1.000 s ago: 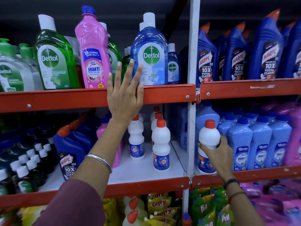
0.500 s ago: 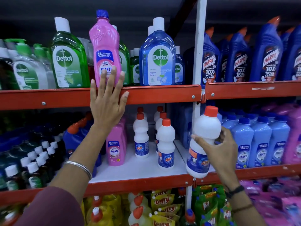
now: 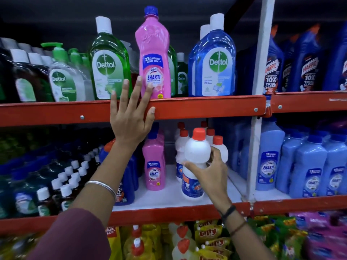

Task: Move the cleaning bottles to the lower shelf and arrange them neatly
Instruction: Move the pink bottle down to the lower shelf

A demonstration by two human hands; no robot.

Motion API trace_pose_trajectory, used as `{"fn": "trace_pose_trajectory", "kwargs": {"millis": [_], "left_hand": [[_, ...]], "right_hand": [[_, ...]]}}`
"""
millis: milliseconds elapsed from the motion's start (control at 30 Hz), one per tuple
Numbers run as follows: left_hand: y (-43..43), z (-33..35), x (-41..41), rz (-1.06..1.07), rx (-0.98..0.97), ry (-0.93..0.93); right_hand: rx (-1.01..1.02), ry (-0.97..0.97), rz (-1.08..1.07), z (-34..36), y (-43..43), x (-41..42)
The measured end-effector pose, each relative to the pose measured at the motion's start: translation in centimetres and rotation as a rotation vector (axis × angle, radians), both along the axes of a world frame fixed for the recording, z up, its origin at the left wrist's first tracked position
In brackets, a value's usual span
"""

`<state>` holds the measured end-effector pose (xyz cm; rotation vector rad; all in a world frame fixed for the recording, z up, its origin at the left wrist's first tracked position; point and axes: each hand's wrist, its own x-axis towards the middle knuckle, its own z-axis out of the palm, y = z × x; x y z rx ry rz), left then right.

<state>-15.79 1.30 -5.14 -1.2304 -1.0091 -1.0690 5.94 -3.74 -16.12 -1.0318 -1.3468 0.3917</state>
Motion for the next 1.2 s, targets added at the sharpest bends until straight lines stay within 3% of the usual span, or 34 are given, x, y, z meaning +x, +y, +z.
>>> {"fn": "trace_pose_trajectory", "kwargs": {"millis": [600, 967, 1100, 1200], "left_hand": [[0.6, 0.0, 0.0, -0.009, 0.099, 0.016], [-0.7, -0.1, 0.1, -0.047, -0.064, -0.005], [-1.8, -0.4, -0.6, -0.079, -0.143, -0.003], [-2.4, -0.2, -1.9, -0.107, -0.171, -0.059]], "right_hand": [[-0.03, -0.134, -0.112, -3.5, 5.5, -2.5], [-0.085, -0.304, -0.154, -3.2, 4.1, -1.0], [0.082, -0.284, -0.303, -0.3, 0.7, -0.4], [0.325, -0.132, -0.185, 4.3, -1.6, -1.2]]}}
